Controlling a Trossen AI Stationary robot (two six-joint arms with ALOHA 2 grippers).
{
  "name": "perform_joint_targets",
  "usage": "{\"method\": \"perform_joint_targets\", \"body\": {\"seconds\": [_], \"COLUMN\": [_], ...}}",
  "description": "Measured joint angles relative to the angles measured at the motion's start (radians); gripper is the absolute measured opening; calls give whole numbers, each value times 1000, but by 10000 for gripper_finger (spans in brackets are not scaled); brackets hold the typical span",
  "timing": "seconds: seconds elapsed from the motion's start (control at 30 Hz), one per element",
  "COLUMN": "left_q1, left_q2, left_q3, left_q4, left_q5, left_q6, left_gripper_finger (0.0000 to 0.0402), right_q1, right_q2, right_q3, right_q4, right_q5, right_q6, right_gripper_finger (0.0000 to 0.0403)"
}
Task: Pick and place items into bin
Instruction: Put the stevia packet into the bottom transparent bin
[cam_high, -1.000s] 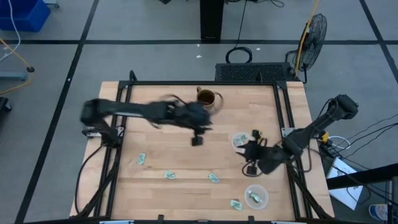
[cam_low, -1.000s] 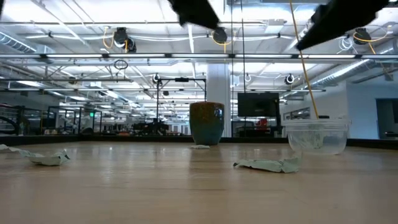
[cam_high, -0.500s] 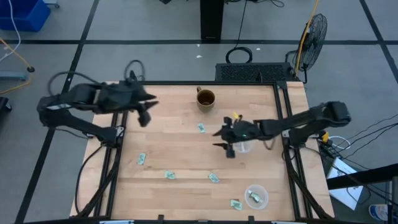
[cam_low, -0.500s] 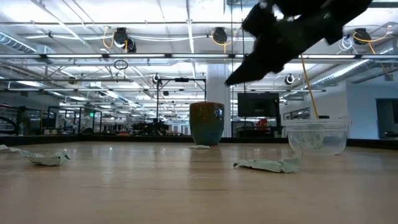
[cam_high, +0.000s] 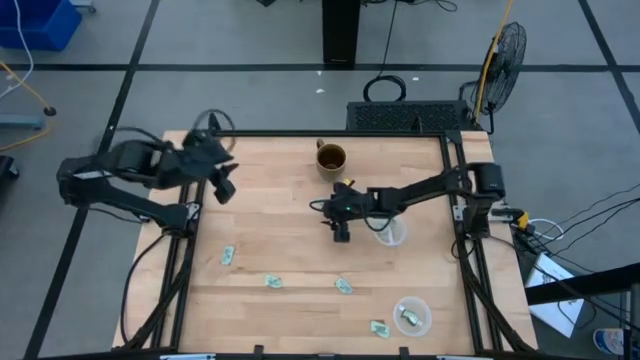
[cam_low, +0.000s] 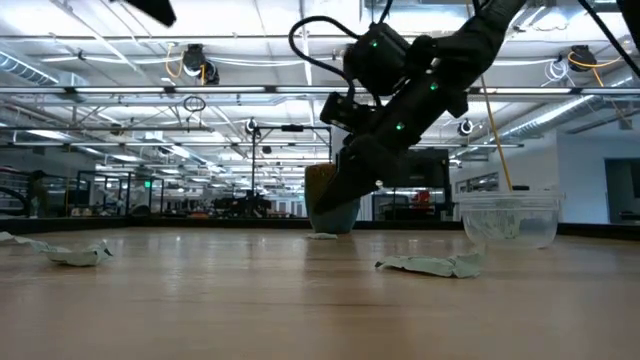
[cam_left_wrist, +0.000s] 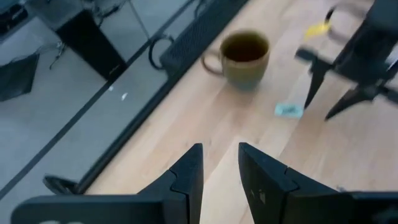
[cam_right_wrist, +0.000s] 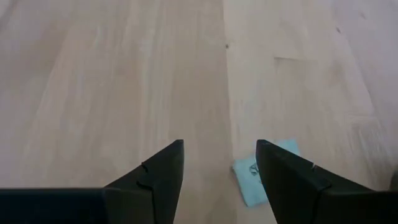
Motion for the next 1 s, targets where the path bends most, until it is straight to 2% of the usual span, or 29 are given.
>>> {"method": "perform_joint_targets", "body": {"seconds": [0.17,0.27,0.37,0.47,0.6,0.73,0.83,1.0], "left_q1": [0,0,0,0,0,0,0,0], "left_q2": [-29,-65,-122,-187,-260,-296,-301,-301], "left_q3": [-197,-310,-392,-452,-513,-566,-604,-672], "left_q4": [103,209,302,433,577,643,668,697], "left_q5": [4,7,3,3,7,6,7,7], "left_q6": [-46,-27,-6,33,122,139,116,43], "left_gripper_finger": [108,108,108,108,108,108,108,108], "right_q1": [-43,-60,-66,-66,-67,-73,-83,-90], "right_q2": [1,13,30,59,94,126,127,126], "right_q3": [5,5,5,5,6,6,6,9], "right_q4": [-50,-46,-24,-18,34,104,74,10], "right_q5": [-1,-2,-60,-84,-28,-26,-30,-35], "right_q6": [50,24,5,4,-33,-43,1,59], "right_gripper_finger": [188,188,188,188,187,187,182,142]}}
